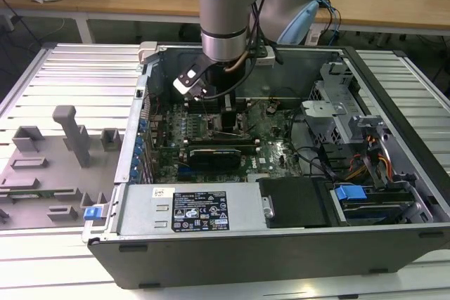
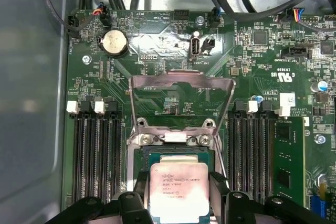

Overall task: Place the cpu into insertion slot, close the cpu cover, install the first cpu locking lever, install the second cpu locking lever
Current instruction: 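Place the cpu into insertion slot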

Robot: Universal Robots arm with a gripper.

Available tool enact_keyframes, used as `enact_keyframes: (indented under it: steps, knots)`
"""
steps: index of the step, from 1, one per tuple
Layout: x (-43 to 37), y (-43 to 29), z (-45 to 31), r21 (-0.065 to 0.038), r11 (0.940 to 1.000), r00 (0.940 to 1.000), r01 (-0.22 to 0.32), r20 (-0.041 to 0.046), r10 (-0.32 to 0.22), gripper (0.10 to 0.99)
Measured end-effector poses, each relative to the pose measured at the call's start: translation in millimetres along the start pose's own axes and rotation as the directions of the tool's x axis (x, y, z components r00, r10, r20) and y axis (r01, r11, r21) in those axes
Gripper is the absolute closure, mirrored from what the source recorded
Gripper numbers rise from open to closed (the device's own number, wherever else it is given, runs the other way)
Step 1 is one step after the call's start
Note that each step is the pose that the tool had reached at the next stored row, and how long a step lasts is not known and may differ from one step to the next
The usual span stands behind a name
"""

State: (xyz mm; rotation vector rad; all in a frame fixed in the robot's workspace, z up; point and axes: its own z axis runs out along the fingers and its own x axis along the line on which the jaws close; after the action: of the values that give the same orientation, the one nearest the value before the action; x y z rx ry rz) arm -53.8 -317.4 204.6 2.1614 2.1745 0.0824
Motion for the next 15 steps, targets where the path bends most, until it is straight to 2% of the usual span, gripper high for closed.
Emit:
enact_keyframes:
  steps: [4,15]
  knots:
    - [0.6,-0.6,4.3,0.000,1.0000,1.0000,-0.004,0.0006,0.004,0.545]
    - [0.8,-1.6,6.5,0.000,1.0000,1.0000,-0.005,-0.0002,0.005,0.533]
